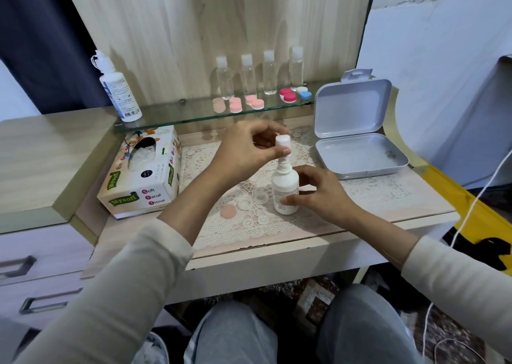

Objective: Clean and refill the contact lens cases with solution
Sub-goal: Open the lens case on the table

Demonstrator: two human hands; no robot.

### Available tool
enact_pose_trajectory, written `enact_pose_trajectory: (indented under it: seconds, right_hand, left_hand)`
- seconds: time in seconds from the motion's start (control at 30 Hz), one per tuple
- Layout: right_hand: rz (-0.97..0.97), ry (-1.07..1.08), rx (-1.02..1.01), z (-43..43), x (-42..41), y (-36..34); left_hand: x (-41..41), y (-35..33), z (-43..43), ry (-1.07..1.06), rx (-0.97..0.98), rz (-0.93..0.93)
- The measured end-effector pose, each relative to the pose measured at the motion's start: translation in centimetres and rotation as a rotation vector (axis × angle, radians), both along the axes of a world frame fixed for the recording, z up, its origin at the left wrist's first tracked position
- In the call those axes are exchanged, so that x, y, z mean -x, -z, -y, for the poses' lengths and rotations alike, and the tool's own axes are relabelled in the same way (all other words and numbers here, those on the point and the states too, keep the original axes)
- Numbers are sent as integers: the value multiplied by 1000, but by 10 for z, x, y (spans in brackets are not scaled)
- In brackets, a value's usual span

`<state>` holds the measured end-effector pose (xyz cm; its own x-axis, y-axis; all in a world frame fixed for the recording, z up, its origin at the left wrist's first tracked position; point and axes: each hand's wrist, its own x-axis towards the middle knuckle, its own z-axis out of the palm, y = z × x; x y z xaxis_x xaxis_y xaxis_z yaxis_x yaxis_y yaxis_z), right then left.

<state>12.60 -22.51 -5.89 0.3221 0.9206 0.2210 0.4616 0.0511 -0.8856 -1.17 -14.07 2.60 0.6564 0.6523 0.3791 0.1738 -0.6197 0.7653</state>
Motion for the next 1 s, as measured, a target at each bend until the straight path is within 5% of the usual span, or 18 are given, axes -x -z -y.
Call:
enact_pose_trajectory:
  seconds: [0.3, 0.53, 0.7, 1.0]
  right_hand:
    - [-17, -10, 3, 1, 0, -1]
    - [-18, -4, 1, 0, 1, 0]
    - [-15, -1, 6, -1, 0, 0]
    - [-9, -9, 13, -1, 1, -1]
  left_hand:
    - [1, 7, 1, 26, -23, -38]
    - [1, 10, 0, 144, 154, -57]
    - [-4, 14, -3, 0, 80, -23]
    - [2, 17, 0, 170, 184, -68]
